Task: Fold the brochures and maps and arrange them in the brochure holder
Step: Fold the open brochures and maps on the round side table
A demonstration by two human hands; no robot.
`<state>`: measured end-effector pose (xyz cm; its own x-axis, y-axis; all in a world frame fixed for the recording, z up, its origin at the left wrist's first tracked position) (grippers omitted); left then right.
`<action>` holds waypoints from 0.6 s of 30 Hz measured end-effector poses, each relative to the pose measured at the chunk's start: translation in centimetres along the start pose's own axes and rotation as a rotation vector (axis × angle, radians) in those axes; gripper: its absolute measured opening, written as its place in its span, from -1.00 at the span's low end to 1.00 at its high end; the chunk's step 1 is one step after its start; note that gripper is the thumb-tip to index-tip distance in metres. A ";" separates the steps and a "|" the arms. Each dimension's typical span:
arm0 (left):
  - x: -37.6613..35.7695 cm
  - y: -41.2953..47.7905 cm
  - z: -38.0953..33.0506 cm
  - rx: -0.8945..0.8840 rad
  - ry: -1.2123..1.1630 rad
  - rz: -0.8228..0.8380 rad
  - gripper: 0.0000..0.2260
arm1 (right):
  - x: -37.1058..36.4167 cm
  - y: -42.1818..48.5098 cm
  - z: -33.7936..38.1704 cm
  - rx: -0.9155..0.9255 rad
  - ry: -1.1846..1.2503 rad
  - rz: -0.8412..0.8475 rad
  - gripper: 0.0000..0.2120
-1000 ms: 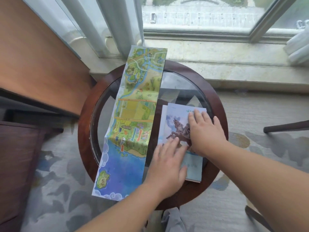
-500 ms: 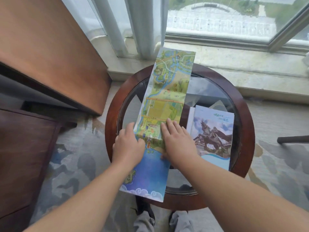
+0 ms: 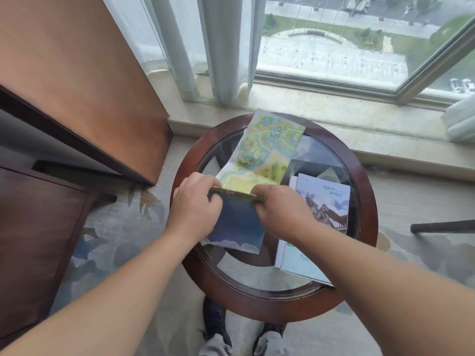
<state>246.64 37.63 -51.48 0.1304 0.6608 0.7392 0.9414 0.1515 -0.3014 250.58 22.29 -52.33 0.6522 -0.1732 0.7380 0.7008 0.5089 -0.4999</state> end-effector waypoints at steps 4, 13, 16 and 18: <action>5.3 -0.2 -2.7 -0.104 -0.134 -0.198 -0.84 | 4.5 -2.0 2.1 0.146 0.190 -0.045 -0.88; -0.1 0.5 -0.8 0.000 0.016 -0.085 -0.39 | 2.2 1.8 -3.2 -0.135 0.299 0.030 -0.85; -6.6 -0.4 2.5 0.086 0.201 0.178 -0.38 | -0.3 2.9 -6.0 -0.287 0.132 0.000 -0.60; -9.2 -0.8 4.2 0.133 0.290 0.251 -0.38 | -1.8 3.6 -6.8 -0.300 -0.009 0.032 -0.32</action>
<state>243.41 34.56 -60.56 0.4515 0.4570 0.7663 0.8232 0.1180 -0.5554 253.87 18.69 -58.55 0.6734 -0.1527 0.7234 0.7351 0.2422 -0.6332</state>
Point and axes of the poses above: each hand's wrist, its own y-axis towards the middle knuckle, its own x-axis out of the back of the hand, z = x × y, the point moved 9 cm from there along y, towards the middle knuckle, and after that the axes turned 11 degrees about z, right-handed, at the moved point
